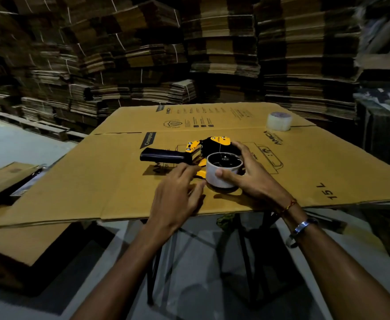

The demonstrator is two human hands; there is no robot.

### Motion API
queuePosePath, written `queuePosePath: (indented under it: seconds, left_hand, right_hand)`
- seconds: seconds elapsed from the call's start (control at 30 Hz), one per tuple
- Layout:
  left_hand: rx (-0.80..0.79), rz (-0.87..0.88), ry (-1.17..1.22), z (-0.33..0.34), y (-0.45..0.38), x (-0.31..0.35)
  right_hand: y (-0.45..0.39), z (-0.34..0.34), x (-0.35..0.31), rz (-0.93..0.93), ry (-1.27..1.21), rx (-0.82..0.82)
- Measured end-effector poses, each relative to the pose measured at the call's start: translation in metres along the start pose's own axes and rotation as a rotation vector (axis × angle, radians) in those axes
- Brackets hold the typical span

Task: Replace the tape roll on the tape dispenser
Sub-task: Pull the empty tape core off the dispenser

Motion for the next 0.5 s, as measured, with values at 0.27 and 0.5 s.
queuePosePath:
  seconds: [0.27,0.5]
  left_hand:
    - [-0.356,-0.144,0.071,0.02,-0.006,-0.007]
    - [-0.501,-0.179,0.078,0.025,-0.024,-0.022]
  right_hand:
    - [0.002,0.002,-0.001,0.01,0.01,-0.039]
    - [0.002,0.006,-0.001,-0.032,0.029,-0.113]
Point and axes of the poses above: each hand's wrist, its own y-axis away from the middle knuckle, its own z-axis out of the palm, x = y × z, the point moved 4 cm from there along -y, towards the middle knuckle, and after that the axes turned 14 degrees about x, right-handed, at the moved point
